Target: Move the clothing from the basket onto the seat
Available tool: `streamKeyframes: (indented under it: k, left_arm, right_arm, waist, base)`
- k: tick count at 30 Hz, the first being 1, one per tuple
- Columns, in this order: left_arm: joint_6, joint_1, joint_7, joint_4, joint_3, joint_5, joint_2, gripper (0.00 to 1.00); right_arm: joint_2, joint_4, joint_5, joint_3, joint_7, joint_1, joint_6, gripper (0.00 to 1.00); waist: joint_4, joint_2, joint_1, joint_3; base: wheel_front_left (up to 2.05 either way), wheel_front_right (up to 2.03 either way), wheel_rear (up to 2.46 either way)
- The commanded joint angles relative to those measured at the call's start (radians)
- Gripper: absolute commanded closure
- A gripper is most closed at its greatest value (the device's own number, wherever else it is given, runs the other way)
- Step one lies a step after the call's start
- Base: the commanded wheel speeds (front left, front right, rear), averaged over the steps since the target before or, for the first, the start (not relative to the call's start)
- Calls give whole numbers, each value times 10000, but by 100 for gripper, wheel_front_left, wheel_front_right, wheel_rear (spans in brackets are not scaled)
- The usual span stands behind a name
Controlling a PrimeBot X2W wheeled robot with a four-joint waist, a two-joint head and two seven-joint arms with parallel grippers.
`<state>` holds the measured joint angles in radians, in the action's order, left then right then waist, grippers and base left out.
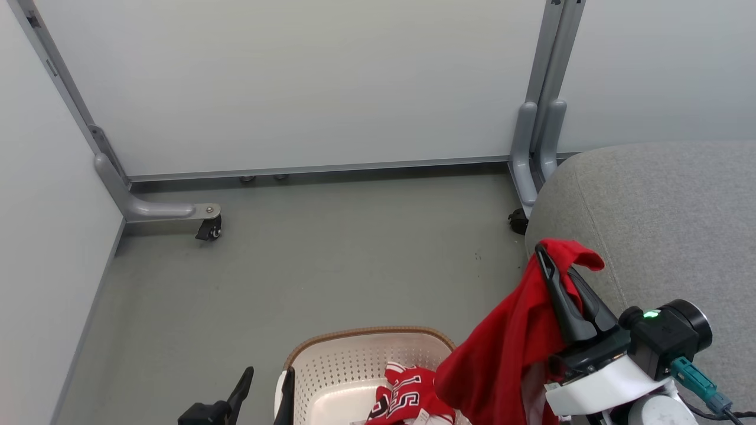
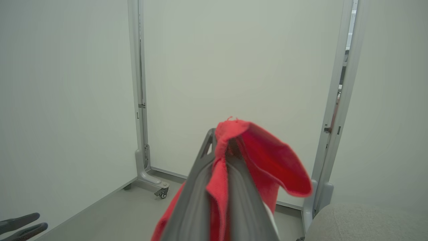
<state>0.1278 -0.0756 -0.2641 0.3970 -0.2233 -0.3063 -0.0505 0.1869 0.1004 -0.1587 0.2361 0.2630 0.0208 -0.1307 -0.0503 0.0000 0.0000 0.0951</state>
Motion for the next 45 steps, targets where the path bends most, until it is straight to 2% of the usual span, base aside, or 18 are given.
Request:
streamKeyframes:
  k: [1,13,19,25,40,45]
  left_arm:
    - [38,-149,-6,62,46,-48,-5,0]
    - [38,-68,-6,96,36,-175,-4,0]
    - [38,-107,-6,-8,5,-245,-4,0]
    - [38,-10,-6,-194,-152,-360,-5,0]
    - [-32,252,-5,-469,-456,-613,-9,0]
    - [-49,385,-5,-531,-549,-672,-12,0]
  right_arm:
    - [-4,-9,42,-22,28,105,-1,100]
    - [15,23,60,17,27,29,-1,100]
    - [96,161,143,-119,27,-116,-1,100]
    - [279,352,292,-360,29,-301,-1,100]
    - [665,602,370,-878,29,-346,-1,100]
    - [706,587,340,-1044,27,-353,-1,100]
  waist:
    - [0,0,0,-6]
    - [75,0,0,-10]
    - [513,0,0,-17]
    - [1357,0,0,-65]
    - [4204,0,0,-385]
    - [4948,0,0,-536]
  base:
    - [0,0,0]
    - [0,0,0]
    - [0,0,0]
    - [0,0,0]
    - [0,0,0]
    - [0,0,0]
